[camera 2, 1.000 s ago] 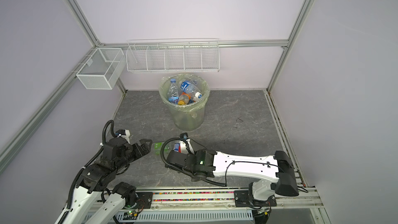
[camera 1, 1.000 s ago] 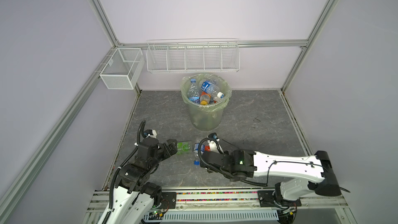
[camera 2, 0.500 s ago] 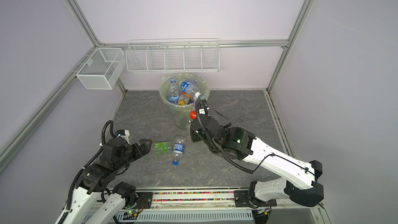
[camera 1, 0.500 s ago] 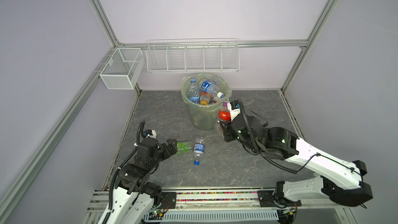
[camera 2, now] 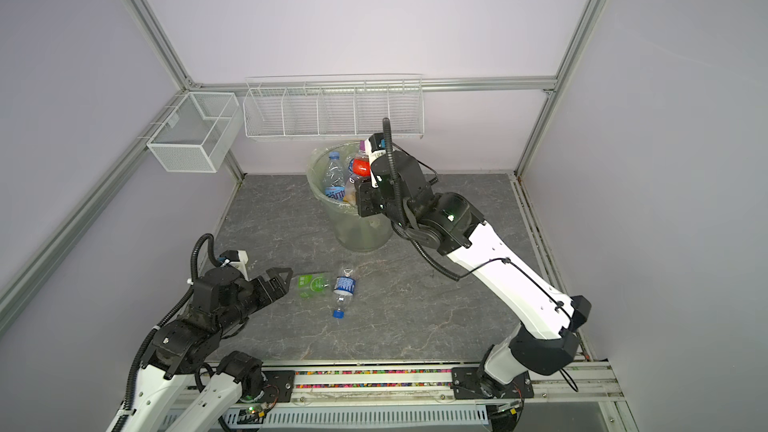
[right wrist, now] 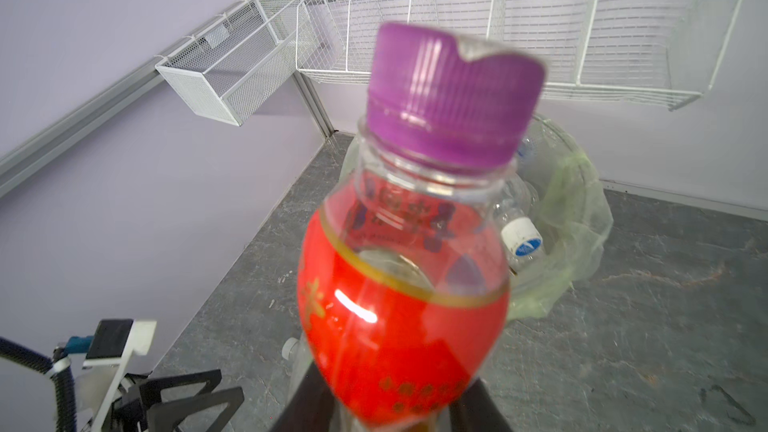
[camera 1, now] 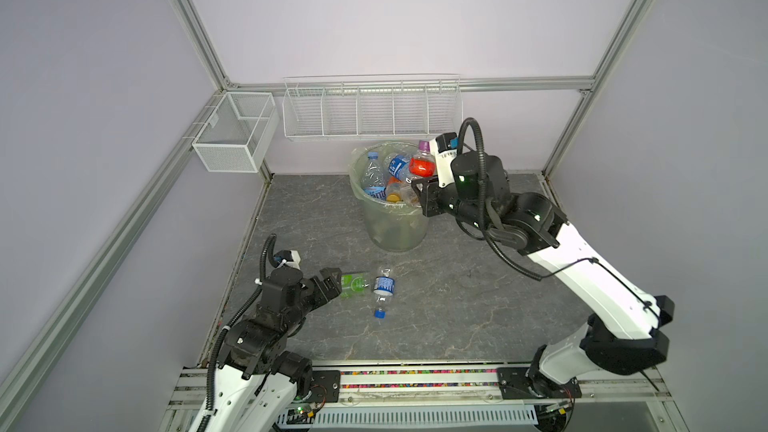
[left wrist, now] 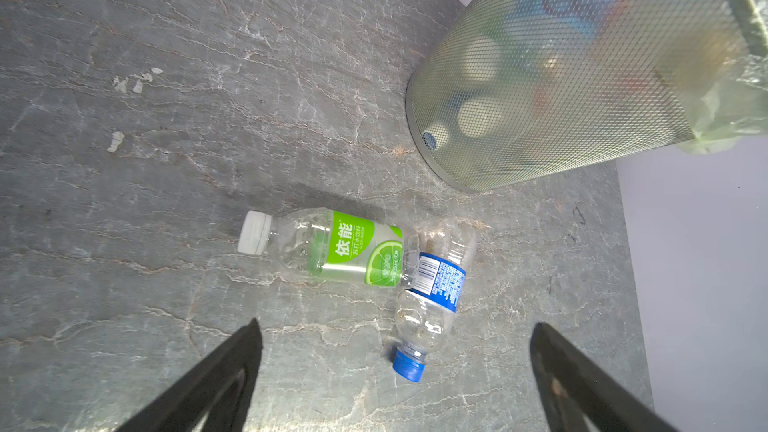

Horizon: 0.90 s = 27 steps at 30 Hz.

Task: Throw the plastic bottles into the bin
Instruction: 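Carry the red-labelled bottle over the wastebasket and open the right gripper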

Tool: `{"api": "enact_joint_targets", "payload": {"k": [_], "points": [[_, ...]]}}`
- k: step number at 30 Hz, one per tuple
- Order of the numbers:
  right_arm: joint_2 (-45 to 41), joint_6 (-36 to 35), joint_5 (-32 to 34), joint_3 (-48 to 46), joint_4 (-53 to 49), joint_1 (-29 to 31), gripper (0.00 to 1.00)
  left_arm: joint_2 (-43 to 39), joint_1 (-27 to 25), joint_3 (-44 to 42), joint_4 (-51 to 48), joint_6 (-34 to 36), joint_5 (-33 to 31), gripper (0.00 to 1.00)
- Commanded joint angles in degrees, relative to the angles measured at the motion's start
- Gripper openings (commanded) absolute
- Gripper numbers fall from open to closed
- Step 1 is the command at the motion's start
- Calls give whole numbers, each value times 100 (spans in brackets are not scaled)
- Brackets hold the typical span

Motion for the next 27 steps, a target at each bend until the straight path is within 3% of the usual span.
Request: {"api": "enact_joint_targets", "payload": {"k": [1, 7, 8, 11, 12, 13, 16, 27], "points": [[610, -260, -483, 656, -147, -152, 15, -71, 36, 198, -84, -110, 75, 100], [2248, -415, -657, 2520, -802, -502, 19, -143, 35, 210, -94, -167, 99, 100], [2512, -433, -677, 2839, -972, -554, 28, -159, 35, 214, -104, -169, 102, 100], [3007, -389, -750, 3390, -1492, -632, 86, -222, 38, 222, -141, -181, 100, 100], [3020, -384, -682, 3360, -1535, -639, 93, -245, 36, 220, -151, -182, 95, 100], [3010, -398, -609, 3293, -1526, -638, 89, -260, 35, 216, -155, -181, 95, 100], [2890, -394, -310, 3237, -1604, -648, 88, -255, 40, 190, -126, -182, 100, 100], [1577, -375, -243, 2032, -856, -492, 88, -218, 35, 61, 26, -254, 215, 100]]}}
